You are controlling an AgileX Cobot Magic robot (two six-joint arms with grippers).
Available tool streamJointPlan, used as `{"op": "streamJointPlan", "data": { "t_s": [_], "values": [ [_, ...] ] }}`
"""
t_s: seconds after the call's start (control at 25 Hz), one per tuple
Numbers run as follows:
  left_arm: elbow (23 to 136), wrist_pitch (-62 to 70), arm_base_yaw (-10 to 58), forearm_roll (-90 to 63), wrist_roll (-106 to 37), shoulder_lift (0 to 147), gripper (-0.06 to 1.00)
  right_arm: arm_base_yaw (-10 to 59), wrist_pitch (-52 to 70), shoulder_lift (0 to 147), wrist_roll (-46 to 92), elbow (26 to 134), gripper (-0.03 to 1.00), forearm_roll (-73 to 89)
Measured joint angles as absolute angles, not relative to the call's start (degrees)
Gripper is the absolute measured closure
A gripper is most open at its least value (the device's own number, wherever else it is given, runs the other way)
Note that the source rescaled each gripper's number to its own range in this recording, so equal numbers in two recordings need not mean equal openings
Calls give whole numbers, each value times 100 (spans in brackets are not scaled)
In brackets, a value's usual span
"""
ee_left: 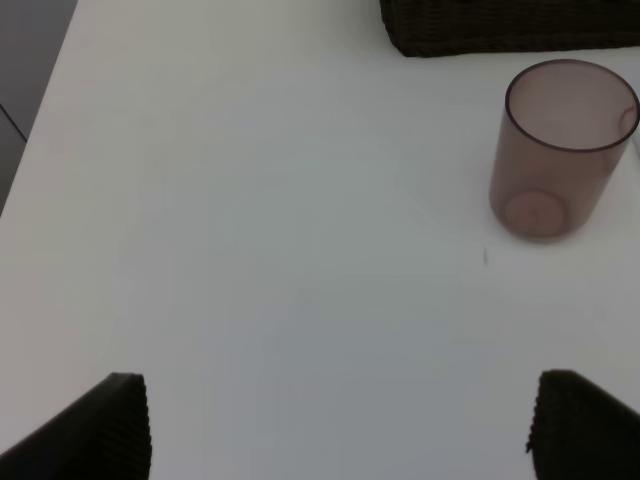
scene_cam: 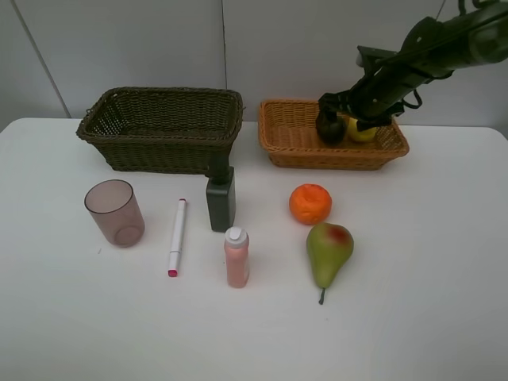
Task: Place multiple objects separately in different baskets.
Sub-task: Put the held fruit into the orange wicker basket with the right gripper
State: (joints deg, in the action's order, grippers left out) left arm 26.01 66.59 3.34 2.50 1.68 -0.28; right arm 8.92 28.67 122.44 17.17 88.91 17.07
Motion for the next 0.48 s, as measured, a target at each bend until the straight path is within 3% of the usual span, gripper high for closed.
{"op": "streamJointPlan", "data": {
  "t_s": [0.48],
  "values": [
    [2601, 6659, 334, 250, 168, -28, -6, 892, 2904, 12229, 1717, 8891, 7, 1626]
  ]
}}
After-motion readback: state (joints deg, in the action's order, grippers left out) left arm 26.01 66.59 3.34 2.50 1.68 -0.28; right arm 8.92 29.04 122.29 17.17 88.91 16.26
